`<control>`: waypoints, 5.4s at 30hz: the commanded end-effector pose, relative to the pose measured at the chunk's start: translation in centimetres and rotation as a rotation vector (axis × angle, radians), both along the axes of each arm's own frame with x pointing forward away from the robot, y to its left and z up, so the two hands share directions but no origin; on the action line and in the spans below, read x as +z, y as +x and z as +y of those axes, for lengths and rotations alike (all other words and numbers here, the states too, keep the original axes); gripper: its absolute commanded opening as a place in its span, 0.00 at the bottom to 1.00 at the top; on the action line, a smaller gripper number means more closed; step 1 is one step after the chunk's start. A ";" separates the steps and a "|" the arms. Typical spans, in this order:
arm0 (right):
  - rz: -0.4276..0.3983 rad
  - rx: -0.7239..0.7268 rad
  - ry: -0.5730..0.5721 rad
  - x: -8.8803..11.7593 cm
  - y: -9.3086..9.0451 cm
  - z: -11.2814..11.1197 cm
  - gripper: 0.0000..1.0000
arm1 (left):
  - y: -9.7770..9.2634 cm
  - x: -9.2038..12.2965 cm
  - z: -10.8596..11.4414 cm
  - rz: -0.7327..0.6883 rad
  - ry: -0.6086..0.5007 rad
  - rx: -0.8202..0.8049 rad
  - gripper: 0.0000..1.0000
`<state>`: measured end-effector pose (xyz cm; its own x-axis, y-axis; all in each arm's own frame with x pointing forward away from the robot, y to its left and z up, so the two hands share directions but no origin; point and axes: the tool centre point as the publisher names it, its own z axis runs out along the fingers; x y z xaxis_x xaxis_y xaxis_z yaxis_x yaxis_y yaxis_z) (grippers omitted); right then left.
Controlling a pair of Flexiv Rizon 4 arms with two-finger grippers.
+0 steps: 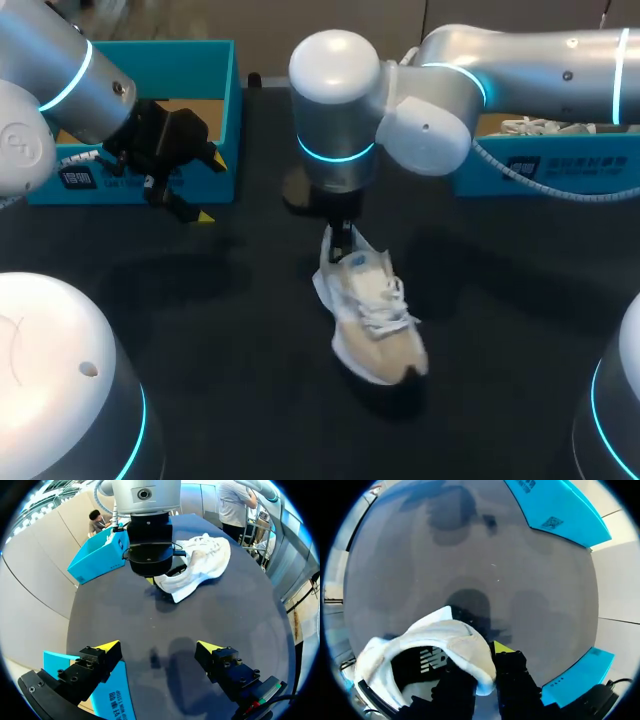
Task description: Take the shoe out of the shoebox, open the shoe tongue, remove and reinsert the insole, then place the shoe into the shoebox
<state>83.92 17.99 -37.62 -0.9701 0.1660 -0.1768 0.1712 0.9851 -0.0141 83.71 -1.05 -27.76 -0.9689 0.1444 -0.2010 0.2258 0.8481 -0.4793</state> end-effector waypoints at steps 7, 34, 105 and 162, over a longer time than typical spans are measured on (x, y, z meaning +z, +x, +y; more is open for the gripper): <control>-0.040 -0.021 -0.012 4.5 0.2 0.5 0.00 | -0.1 0.0 0.0 -0.001 0.002 0.000 1.00; -0.146 -0.043 -0.036 21.4 0.2 -1.0 0.00 | -0.1 0.0 0.0 -0.001 0.002 0.000 1.00; -0.197 -0.103 0.006 24.5 12.7 -15.4 0.00 | -0.1 0.0 0.0 -0.001 0.002 0.000 1.00; -0.266 -0.157 -0.108 24.2 28.2 -34.0 0.00 | -0.1 0.0 0.0 -0.001 0.002 0.000 1.00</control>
